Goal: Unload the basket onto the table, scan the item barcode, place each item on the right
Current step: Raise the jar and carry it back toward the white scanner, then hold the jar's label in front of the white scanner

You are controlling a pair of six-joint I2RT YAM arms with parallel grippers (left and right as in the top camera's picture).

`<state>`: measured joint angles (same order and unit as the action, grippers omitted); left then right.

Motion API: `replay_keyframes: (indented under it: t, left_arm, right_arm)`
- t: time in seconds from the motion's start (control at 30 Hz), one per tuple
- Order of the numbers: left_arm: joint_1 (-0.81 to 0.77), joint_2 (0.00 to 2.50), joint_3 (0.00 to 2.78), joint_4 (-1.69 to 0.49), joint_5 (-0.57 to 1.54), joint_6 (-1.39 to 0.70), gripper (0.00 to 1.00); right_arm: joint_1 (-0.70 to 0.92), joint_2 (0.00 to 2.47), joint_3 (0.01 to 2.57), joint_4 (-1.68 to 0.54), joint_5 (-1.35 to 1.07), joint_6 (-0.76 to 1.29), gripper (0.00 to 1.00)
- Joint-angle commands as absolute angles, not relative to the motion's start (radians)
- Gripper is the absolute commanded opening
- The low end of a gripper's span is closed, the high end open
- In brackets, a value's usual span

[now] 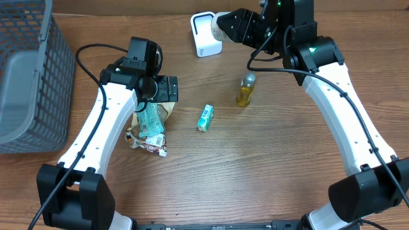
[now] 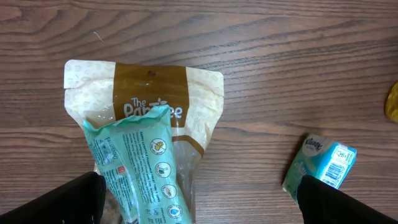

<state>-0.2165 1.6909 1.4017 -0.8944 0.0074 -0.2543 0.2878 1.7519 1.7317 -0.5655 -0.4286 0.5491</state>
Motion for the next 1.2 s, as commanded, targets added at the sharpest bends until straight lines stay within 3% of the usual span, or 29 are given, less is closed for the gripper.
replay_keyframes:
  t: [0.0, 0.67, 1.17]
  left_arm:
    - [-0.223, 1.693, 1.422, -0.893, 0.012, -0.239, 1.0]
    - [-0.223, 1.693, 1.422, -0.893, 0.012, -0.239, 1.0]
    - [-0.223, 1.693, 1.422, -0.893, 0.012, -0.239, 1.0]
  right_arm:
    - [0.286, 1.717, 1.768, -0.534, -0.411, 0.541, 0.04]
    - [0.286, 1.718, 1.768, -0.484, -0.28, 0.54, 0.04]
    - [0.292, 1.839, 1.768, -0.19, -0.246, 0.358, 0.04]
